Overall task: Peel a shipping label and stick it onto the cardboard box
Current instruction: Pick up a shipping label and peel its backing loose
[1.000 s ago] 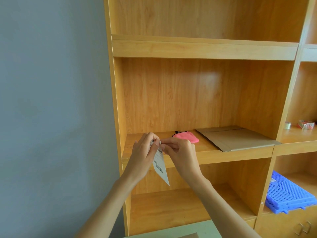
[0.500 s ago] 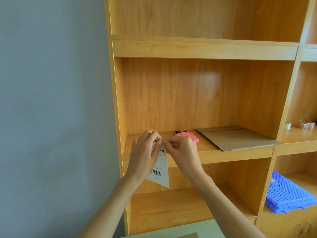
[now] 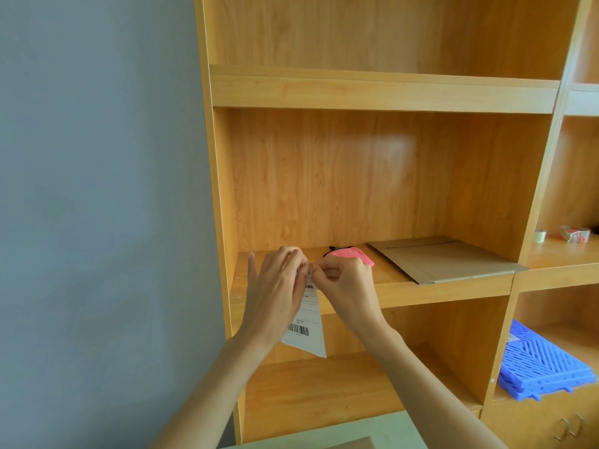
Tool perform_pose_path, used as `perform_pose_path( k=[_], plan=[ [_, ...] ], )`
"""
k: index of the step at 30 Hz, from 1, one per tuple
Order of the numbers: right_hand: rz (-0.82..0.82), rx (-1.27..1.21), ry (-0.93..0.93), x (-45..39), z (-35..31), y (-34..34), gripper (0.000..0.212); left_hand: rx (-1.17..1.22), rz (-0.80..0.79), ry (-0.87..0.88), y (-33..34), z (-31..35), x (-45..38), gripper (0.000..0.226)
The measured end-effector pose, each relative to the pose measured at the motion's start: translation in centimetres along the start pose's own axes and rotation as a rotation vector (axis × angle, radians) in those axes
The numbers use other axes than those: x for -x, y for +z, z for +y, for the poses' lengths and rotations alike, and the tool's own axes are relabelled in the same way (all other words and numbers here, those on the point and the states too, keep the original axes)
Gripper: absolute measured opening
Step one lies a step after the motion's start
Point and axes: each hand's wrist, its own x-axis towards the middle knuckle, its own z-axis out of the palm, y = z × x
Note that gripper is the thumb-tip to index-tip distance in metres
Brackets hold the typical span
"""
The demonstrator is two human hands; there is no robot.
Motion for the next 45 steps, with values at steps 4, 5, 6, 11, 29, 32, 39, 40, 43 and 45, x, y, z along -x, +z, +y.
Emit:
perform_pose_path(
  k=[4, 5, 6, 11, 29, 32, 39, 40, 43, 45],
  plan=[
    [-0.021, -0.031, 0.031, -0.1, 0.2, 0.1, 0.017, 0.003, 0.012, 0.001, 0.0, -0.1, -0.2, 0.013],
    [-0.024, -0.034, 0.037, -0.2, 0.3, 0.1, 0.016, 0.0, 0.013, 0.003, 0.0, -0.1, -0.1, 0.013],
    [-0.026, -0.042, 0.044, -0.2, 0.4, 0.1, 0.016, -0.002, 0.012, 0.005, 0.0, -0.1, -0.1, 0.014],
    [-0.056, -0.158, 0.098, -0.4, 0.5, 0.2, 0.017, 0.036, 0.001, 0.003, -0.1, -0.3, -0.1, 0.014],
    [-0.217, -0.572, 0.237, -0.4, 0.4, -1.0, 0.016, 0.384, -0.109, -0.049, -1.3, -0.6, -0.9, 0.017],
    [-0.249, -0.516, 0.216, -0.7, 0.7, -1.5, 0.015, 0.51, -0.143, -0.09, -2.3, -0.6, -1.2, 0.022],
    [-0.299, -0.255, 0.047, -1.3, 0.7, -2.0, 0.016, 0.504, -0.231, -0.081, -3.2, -1.0, -1.9, 0.014],
    [-0.305, -0.223, 0.026, -1.4, 0.6, -2.1, 0.017, 0.497, -0.241, -0.079, -3.4, -1.0, -2.0, 0.014],
    [-0.341, -0.221, 0.014, -1.6, 0.4, -2.5, 0.019, 0.487, -0.253, -0.089, -3.8, -0.9, -2.1, 0.013],
    [-0.349, -0.223, 0.012, -1.6, 0.5, -2.6, 0.018, 0.474, -0.254, -0.087, -3.9, -0.9, -2.2, 0.013]
  ],
)
